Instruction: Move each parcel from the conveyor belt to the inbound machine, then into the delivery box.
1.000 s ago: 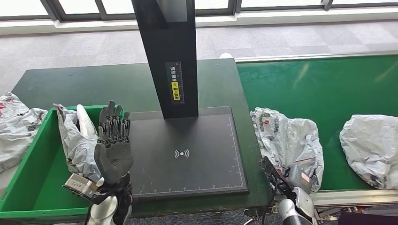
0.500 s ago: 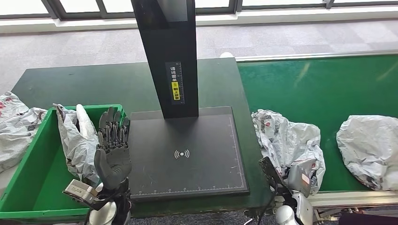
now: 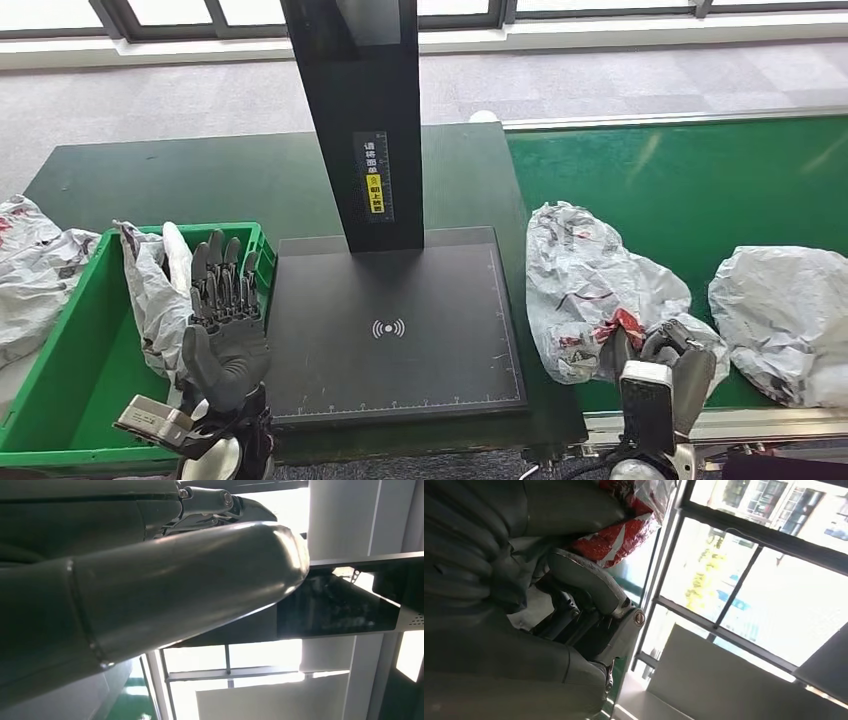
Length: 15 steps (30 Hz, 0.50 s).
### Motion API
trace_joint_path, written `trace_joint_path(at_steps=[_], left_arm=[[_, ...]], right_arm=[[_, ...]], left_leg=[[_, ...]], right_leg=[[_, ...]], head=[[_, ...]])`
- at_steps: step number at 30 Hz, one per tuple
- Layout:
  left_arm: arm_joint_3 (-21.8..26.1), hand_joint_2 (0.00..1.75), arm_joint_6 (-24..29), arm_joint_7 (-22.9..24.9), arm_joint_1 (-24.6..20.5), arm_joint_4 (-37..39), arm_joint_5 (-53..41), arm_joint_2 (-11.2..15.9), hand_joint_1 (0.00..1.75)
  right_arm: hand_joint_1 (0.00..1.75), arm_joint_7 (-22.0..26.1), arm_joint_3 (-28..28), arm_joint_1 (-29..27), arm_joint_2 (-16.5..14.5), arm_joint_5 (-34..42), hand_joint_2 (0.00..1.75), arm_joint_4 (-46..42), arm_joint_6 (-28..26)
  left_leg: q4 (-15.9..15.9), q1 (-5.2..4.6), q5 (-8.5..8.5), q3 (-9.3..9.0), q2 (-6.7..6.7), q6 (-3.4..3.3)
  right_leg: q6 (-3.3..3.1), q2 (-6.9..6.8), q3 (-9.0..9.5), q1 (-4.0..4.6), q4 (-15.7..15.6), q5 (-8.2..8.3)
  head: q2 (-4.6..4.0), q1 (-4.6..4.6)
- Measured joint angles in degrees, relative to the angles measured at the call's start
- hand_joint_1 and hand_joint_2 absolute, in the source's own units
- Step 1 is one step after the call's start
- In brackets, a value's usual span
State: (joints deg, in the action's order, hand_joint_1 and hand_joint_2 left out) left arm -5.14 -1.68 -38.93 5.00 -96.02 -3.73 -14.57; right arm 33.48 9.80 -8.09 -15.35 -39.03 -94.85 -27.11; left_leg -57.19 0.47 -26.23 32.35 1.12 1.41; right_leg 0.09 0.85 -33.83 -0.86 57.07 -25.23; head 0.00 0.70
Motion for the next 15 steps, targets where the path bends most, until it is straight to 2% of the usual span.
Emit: trace_joint_path(at_steps=[9, 15], left_arm=[[0.4, 0.0, -0.83, 0.0, -0.23, 0.03, 0.54, -0.41, 0.0], [0.58, 0.0, -1.58, 0.0, -0.99, 0.56, 0.84, -0.6, 0.0]], right_arm=[[1.75, 5.73, -3.04, -3.9, -1.19, 5.22, 1.75, -7.81, -0.57], [1.75, 6.55, -6.97, -5.25, -1.33, 5.09, 1.75, -10.57, 0.13]], left_leg=[[0.0, 0.0, 0.01, -0.02, -0.01, 0.0], [0.01, 0.0, 0.01, 0.03, -0.02, 0.01]], right_leg=[[0.0, 0.01, 0.0, 0.0, 0.0, 0.01], [0.0, 0.01, -0.01, 0.01, 0.0, 0.0]], head=[[0.0, 0.0], [0.0, 0.0]])
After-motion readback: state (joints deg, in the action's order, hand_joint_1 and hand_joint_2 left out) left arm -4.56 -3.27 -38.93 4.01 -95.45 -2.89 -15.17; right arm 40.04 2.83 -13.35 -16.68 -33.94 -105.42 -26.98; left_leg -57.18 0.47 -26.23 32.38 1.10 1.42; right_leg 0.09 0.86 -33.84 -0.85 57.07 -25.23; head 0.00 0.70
